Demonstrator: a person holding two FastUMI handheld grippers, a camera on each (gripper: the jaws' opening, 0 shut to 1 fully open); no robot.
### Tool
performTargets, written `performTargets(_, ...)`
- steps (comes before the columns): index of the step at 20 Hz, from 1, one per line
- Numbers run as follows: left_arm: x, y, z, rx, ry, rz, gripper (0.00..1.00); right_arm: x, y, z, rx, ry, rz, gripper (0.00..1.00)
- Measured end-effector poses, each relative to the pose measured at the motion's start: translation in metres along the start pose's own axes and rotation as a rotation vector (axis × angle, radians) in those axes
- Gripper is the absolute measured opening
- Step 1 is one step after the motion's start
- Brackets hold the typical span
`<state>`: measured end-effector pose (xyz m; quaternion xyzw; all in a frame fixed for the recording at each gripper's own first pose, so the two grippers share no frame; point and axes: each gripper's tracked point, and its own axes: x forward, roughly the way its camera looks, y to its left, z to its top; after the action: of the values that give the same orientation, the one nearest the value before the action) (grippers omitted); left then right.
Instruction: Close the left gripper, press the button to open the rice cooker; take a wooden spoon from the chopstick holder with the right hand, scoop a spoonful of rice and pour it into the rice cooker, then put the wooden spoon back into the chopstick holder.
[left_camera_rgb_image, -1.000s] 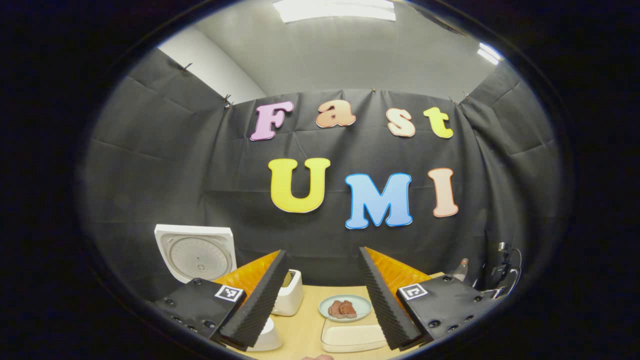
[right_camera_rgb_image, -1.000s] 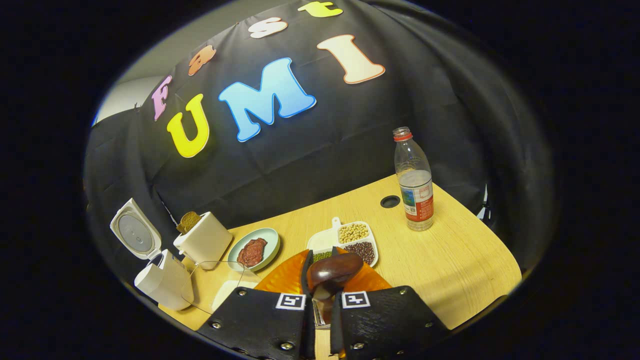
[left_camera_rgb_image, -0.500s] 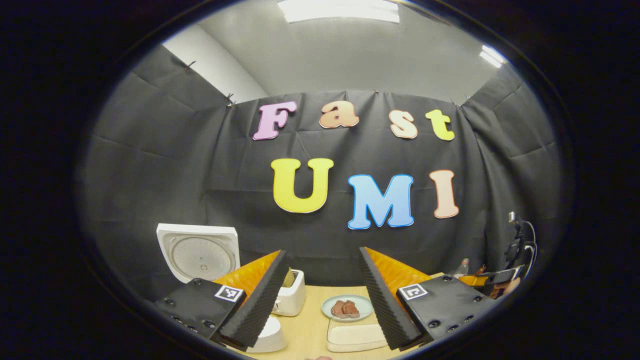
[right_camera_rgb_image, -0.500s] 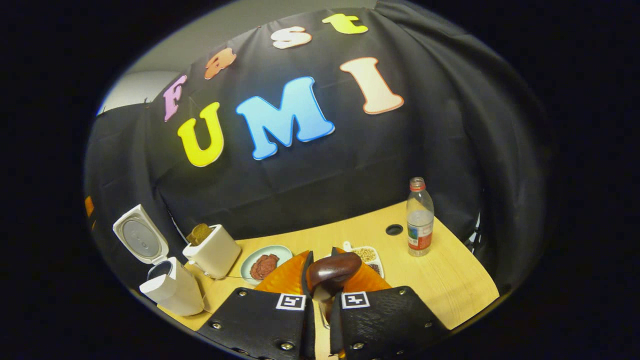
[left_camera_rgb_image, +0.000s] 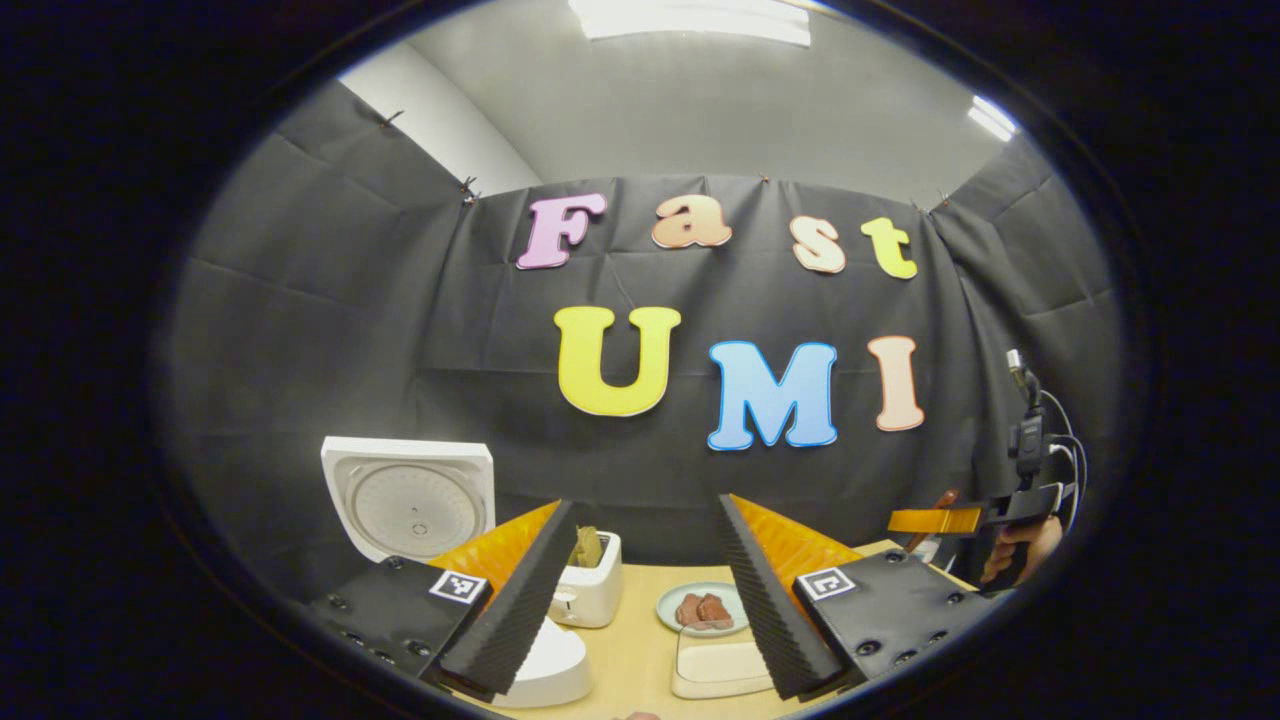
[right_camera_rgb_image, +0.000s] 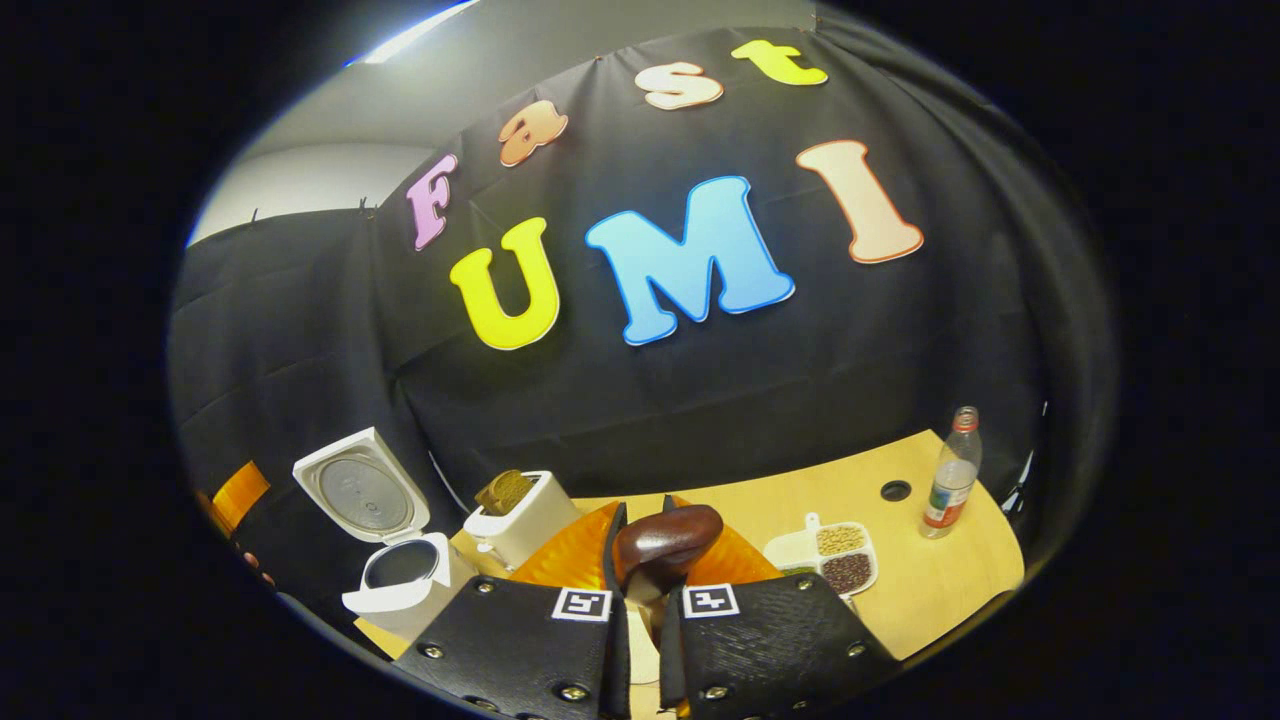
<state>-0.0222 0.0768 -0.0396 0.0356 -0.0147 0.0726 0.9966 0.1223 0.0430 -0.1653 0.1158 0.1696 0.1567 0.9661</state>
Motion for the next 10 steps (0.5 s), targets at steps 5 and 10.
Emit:
performTargets(5, -0.006, 0.024, -0.001, 0.044, -0.006, 0.023, 0.97, 0.032, 0.017, -0.035, -0.041, 0.063, -0.014, 0.12)
performTargets(10, -0.008, 0.040, -0.011, 0.045, 0.012, 0.030, 0.98, 0.066, 0.018, -0.081, -0.113, 0.132, -0.041, 0.12)
